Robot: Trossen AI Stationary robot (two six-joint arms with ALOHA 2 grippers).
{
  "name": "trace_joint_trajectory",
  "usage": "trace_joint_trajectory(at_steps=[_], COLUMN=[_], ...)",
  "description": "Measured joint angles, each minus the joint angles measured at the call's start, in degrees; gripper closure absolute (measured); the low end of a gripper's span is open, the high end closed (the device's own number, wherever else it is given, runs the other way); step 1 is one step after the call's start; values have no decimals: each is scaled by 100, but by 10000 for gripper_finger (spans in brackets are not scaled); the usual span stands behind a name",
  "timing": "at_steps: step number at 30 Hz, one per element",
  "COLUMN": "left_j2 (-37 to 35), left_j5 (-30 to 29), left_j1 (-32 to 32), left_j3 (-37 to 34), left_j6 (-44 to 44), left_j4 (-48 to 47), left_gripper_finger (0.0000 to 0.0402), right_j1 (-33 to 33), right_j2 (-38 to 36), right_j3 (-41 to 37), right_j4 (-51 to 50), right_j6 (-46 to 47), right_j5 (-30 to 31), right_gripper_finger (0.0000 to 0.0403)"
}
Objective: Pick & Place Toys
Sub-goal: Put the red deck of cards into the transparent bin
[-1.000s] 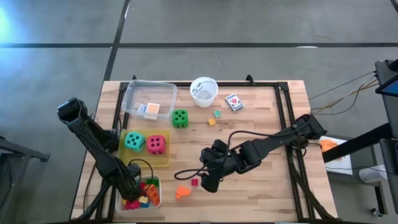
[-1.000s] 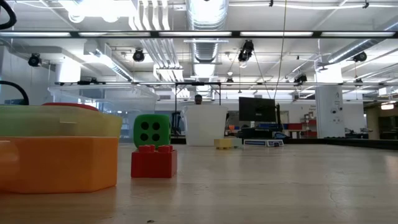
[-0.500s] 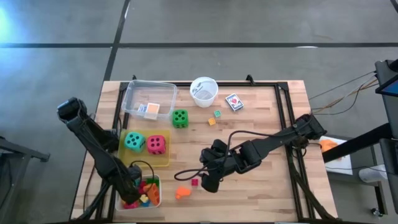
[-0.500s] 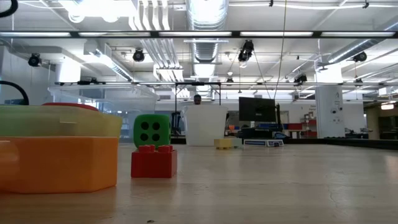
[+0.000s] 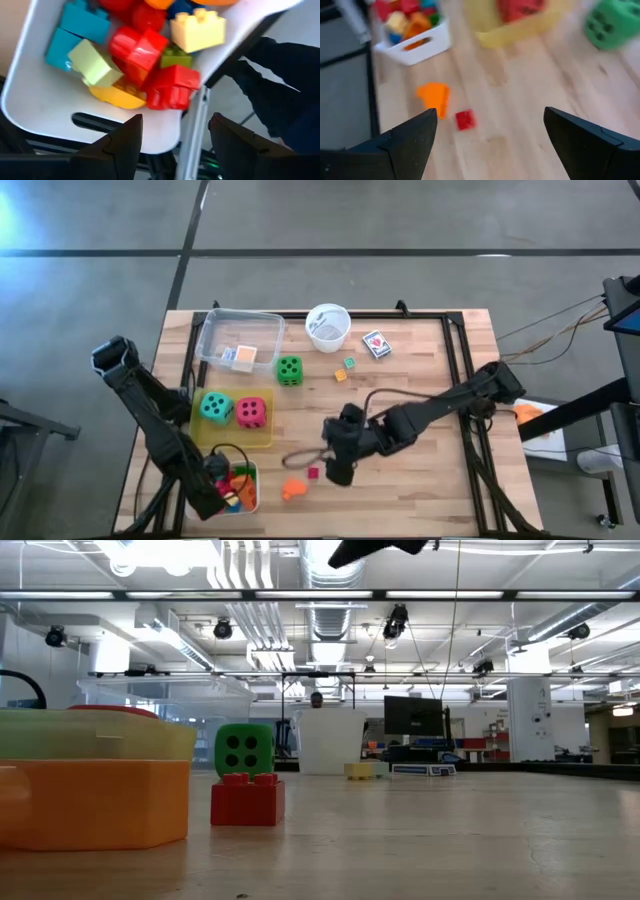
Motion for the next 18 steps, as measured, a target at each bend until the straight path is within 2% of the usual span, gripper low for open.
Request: trace_joint_trajectory(at_steps=[4,10,14,18], left_j2=[-2,-18,-103,-273], left_j5=[-103,-751,-1326,-1807], left_j1=[0,0,45,198], left_j3=[211,614,818,877], left_j6=[74,477,669,697], left_j4=[-2,-17,-108,-192], left_gripper_finger=[182,182,182,182], right_j1=[-400,-1155,-1636,-2252], right_j2=[-203,-321,-331,-351], right_j3=[0,0,-9,0], right_j4=[-751,-1769,-2299,-2822], right_j6=[941,1878,1946,1451], right_j5=[-143,-975,-1007,-1016], right_gripper_finger=[42,42,42,42])
